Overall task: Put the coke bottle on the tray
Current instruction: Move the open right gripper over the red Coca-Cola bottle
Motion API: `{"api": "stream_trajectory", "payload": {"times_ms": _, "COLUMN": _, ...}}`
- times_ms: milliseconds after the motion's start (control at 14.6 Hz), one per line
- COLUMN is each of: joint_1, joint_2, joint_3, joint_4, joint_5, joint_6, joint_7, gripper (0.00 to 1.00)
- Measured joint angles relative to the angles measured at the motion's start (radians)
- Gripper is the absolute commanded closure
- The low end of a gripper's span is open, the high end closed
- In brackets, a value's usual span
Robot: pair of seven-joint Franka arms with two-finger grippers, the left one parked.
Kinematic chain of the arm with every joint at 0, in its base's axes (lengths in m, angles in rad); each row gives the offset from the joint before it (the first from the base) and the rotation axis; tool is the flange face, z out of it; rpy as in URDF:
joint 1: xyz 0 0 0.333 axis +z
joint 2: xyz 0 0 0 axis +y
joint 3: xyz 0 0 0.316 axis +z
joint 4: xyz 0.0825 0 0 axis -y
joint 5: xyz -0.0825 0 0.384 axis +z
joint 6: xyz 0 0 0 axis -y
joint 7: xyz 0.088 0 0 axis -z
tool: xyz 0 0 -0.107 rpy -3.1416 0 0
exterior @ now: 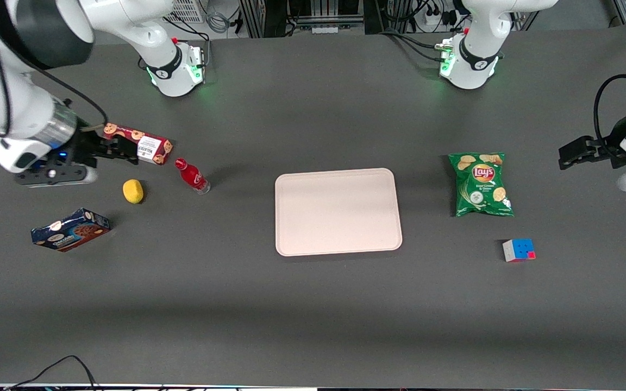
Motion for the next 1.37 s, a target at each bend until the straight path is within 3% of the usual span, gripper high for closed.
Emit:
{"api": "stream_trajectory", "payload": {"times_ms": 342, "joint_1": 0.0, "joint_2": -0.176, "joint_3": 0.098, "joint_4": -0.404, "joint_5": 0.0, "joint_6": 0.287, "joint_7": 0.121, "gripper": 0.0}}
{"api": "stream_trajectory", "payload": {"times_ms": 752, "joint_1": 0.0, "joint_2": -0.225, "joint_3": 0.143, "joint_4": -0.662, "joint_5": 0.0, "joint_6": 0.549, "joint_7": 0.139, "gripper": 0.0}}
{"api": "stream_trajectory", "payload": {"times_ms": 1368, "joint_1": -0.002, "joint_2": -0.178, "joint_3": 0.156, "joint_4": -0.782, "joint_5": 0.0, "joint_6": 0.744, "joint_7": 0.138, "gripper": 0.0}}
